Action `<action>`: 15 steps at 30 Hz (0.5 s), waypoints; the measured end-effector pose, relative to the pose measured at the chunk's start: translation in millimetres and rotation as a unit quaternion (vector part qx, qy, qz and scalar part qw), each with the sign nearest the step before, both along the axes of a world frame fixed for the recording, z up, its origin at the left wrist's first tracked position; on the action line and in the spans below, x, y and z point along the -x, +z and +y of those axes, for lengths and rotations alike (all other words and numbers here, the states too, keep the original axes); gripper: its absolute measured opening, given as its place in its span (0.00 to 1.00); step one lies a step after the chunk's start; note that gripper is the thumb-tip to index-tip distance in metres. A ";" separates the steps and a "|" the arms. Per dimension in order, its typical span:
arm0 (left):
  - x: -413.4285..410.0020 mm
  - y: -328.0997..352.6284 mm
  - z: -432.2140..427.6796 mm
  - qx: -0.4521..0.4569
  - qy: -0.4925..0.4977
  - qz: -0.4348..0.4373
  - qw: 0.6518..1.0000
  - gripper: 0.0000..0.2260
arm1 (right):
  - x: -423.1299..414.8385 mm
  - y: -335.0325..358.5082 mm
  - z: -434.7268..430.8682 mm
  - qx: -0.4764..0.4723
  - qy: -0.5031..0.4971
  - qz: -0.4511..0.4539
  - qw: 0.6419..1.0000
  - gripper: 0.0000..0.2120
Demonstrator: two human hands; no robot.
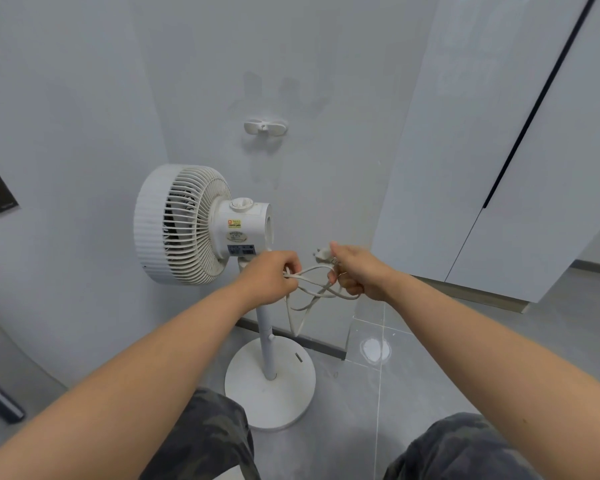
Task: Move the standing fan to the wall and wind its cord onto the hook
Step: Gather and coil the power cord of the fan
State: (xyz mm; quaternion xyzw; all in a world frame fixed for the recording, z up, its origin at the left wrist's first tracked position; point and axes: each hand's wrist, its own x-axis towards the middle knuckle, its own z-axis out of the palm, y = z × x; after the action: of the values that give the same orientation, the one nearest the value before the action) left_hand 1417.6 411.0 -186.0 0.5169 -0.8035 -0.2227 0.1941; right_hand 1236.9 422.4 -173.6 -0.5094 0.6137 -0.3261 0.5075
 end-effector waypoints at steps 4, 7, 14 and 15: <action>-0.2 2.0 -1.2 -0.019 0.000 0.043 0.999 0.07 | -1.6 1.9 0.8 0.026 0.029 0.112 0.993 0.09; -1.0 2.7 -2.6 -0.005 0.004 0.042 0.999 0.07 | 2.2 4.1 -0.2 0.020 0.073 0.091 0.993 0.10; -0.5 5.6 -4.7 0.016 -0.033 -0.005 0.999 0.06 | 6.3 5.4 -2.1 0.035 0.075 0.135 0.987 0.05; -0.1 5.6 -5.0 0.027 -0.039 -0.020 0.999 0.06 | 6.0 5.4 -2.3 0.036 0.067 0.130 0.989 0.04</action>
State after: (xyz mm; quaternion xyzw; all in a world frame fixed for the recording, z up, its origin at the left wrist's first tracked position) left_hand 1417.7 406.0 -180.4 0.4840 -0.8325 -0.1975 0.1833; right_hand 1230.9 420.1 -168.2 -0.6054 0.6269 -0.2439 0.4255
